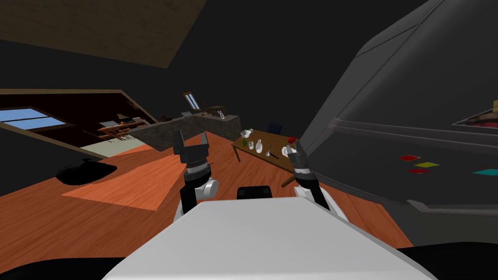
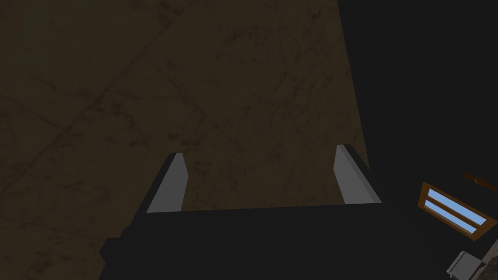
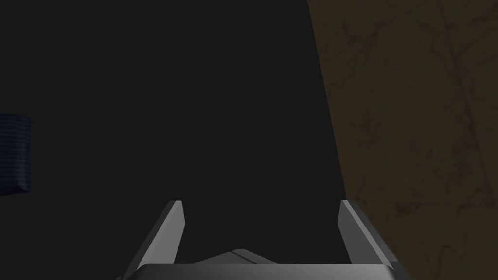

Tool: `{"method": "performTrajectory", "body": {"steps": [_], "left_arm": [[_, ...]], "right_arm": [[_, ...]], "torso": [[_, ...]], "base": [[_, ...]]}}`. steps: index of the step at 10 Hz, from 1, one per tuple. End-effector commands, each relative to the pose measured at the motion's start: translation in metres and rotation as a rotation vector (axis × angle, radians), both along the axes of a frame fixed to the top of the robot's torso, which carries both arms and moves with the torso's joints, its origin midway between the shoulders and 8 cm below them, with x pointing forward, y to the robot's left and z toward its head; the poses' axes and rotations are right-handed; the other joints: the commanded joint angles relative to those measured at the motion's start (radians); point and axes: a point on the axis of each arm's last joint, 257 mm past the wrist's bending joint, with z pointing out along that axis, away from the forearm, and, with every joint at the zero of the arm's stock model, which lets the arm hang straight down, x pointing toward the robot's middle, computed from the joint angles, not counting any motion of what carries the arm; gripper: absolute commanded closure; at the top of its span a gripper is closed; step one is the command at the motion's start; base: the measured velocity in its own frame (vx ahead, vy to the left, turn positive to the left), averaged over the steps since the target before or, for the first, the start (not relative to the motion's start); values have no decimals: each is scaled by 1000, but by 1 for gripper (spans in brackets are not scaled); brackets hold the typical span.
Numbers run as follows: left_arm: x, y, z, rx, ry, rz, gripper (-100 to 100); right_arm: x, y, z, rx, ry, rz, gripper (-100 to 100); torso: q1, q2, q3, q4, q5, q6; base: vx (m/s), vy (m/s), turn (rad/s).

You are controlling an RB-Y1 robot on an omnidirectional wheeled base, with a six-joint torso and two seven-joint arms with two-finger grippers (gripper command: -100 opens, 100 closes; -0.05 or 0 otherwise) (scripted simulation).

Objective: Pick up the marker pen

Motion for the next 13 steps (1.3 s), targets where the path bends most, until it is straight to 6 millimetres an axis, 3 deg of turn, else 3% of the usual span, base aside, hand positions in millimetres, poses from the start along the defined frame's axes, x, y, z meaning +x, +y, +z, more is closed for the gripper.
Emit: {"method": "performTrajectory", "body": {"steps": [1,2,5,6,7,8,9,10,13], "left_arm": [[0,0,0,0,0,0,0],[0,0,0,0,0,0,0],[0,0,0,0,0,0,0],[0,0,0,0,0,0,0],[0,0,0,0,0,0,0],[0,0,0,0,0,0,0],[0,0,0,0,0,0,0],[0,0,0,0,0,0,0],[0,0,0,0,0,0,0]], "right_arm": [[4,4,-27,-67,64,7,-100],[4,4,-27,-67,64,7,-100],[5,3,-84,-211,194,17,-100],[6,1,-90,-210,208,15,-100],[4,0,-110,-264,252,19,-100],[4,-1,-114,-264,260,18,-100],[2,-3,-135,-322,305,23,-100],[1,-5,-139,-322,315,21,-100],[-8,-13,-186,-448,416,32,-100]], "torso": [[0,0,0,0,0,0],[0,0,0,0,0,0],[-2,-5,-3,-1,-1,0],[-1,-5,-3,-1,0,0],[-4,-5,-3,-1,-1,0],[-4,-4,-2,-1,-1,0],[-6,-5,-3,-1,-1,0],[-6,-6,-3,-1,-1,0],[-7,-7,-4,-1,-1,1]], "base": [[-79,139,145],[-40,91,58],[-14,114,193],[-15,91,71],[-17,83,170],[-8,56,67],[12,61,166],[13,51,79],[27,63,138]]}}
